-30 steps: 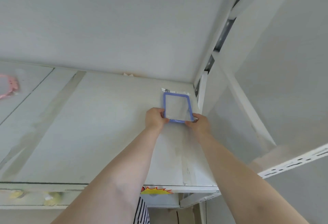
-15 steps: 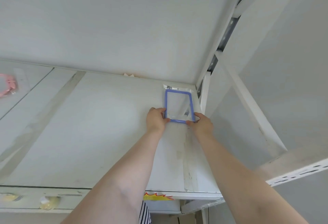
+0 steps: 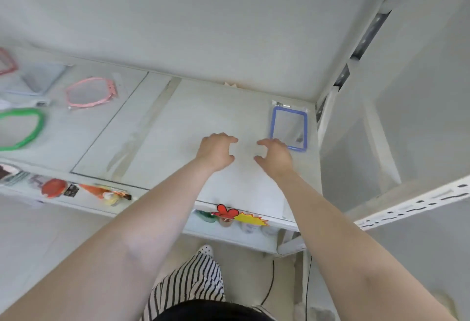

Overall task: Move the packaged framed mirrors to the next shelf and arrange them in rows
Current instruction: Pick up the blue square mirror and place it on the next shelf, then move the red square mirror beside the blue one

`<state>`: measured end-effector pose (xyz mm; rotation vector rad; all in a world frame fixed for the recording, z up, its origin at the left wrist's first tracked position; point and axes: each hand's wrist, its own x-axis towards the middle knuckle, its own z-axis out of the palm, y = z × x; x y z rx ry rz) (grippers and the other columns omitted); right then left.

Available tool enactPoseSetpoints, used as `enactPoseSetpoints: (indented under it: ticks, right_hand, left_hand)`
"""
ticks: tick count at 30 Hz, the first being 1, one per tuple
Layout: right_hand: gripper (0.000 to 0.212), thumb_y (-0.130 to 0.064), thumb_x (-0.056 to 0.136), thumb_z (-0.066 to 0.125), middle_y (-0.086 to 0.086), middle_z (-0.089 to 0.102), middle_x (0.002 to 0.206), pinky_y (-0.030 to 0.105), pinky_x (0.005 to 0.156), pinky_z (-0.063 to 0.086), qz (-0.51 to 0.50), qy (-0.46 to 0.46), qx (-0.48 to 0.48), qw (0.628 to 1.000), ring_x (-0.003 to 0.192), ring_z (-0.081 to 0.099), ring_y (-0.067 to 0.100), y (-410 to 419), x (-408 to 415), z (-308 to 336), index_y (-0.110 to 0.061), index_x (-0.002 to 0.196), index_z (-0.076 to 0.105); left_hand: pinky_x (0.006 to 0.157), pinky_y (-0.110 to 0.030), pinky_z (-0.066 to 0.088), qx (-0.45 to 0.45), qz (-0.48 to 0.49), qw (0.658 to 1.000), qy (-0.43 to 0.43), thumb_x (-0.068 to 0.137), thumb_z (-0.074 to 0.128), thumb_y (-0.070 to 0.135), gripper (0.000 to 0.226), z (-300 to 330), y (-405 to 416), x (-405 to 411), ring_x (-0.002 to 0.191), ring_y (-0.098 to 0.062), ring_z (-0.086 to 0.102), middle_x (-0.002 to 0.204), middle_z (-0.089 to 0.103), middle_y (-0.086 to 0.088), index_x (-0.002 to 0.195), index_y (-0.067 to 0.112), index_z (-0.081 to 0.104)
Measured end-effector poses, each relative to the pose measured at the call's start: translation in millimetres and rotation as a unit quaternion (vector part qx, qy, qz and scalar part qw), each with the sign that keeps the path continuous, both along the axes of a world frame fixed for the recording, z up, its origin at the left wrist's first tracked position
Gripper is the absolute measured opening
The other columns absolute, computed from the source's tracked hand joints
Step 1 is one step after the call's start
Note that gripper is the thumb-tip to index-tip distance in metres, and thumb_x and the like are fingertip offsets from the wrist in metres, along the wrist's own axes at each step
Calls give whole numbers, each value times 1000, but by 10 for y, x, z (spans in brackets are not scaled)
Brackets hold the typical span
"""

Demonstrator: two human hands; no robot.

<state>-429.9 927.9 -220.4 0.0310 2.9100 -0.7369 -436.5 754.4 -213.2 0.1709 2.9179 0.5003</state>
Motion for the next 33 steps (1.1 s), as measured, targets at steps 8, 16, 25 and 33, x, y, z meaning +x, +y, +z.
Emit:
enactPoseSetpoints:
  ticks: [8,16,25,33]
  right_hand:
    - [47,-27,87,63,6,54,131,32,99,43,133,4,59,989,126,46,25,-807,406,197,-25,134,53]
    - [47,-26,89,60,2,52,132,33,91,44,167,-3,64,984,128,43,21,-1964,711,206,-26,135,51]
    - [46,-27,87,63,2,54,131,34,96,45,145,-22,36,988,125,47,22,-3649,1058,118,-25,132,54]
    - [50,-26,87,63,2,54,131,33,92,45,153,-35,48,986,123,49,22,-4590,1065,114,-25,135,51]
  left_hand:
    - [107,-33,38,11,72,997,-34,87,59,20,55,74,-1089,599,132,-23,46,142,50,-2,140,24,46]
    - [97,-32,44,42,105,993,-20,86,58,16,53,48,-2109,1057,125,-23,52,138,55,-1,138,24,49]
    - [101,-33,42,39,132,990,-11,83,59,16,56,55,-3841,1502,128,-25,50,138,55,-2,137,24,50]
    - [102,-36,43,49,142,989,-18,82,61,19,57,-9,-4719,1539,129,-24,49,140,55,-1,137,25,50]
